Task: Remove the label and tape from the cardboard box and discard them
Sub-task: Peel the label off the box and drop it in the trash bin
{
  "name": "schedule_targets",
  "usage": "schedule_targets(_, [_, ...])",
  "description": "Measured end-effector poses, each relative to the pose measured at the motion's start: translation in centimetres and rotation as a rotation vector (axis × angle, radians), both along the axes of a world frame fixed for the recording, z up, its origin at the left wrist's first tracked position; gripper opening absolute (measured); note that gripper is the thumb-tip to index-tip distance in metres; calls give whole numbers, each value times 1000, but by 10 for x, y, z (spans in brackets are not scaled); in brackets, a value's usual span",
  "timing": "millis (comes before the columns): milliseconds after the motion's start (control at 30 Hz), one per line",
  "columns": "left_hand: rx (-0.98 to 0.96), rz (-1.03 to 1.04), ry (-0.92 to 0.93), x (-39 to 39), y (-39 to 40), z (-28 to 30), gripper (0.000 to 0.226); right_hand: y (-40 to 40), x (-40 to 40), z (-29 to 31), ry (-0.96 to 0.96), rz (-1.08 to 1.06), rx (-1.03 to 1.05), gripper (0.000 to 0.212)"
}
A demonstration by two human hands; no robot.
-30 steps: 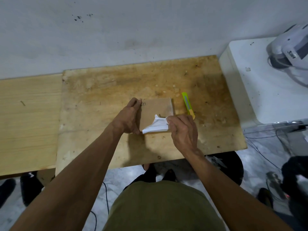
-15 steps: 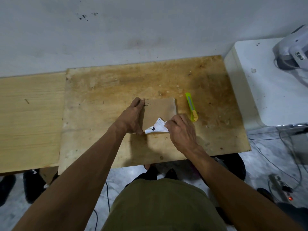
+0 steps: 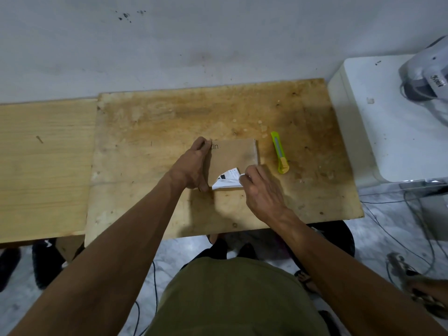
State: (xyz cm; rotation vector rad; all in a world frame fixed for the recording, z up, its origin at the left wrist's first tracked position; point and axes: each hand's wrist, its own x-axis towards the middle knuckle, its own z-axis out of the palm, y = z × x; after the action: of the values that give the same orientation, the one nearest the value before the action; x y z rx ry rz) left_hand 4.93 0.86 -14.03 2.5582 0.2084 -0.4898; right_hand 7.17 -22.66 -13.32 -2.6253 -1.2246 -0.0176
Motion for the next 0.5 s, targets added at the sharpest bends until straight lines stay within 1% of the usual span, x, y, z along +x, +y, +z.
schedule_targets(100, [3,-6,-2,-1,1,0,147,-6,-6,1,-2,21,12,18])
schedule_targets(233, [-11,4,-5,-2,1,-1,146,-12,-15,2,-1,-4,57,18])
schedule_targets(333, [-14,8,8,0,1,0,148,-30,-30,-3,16,10,39,17])
schedule_targets(500, [9,-7,26,0,1,2,151,-79,-53,-21,86,-109,41,9])
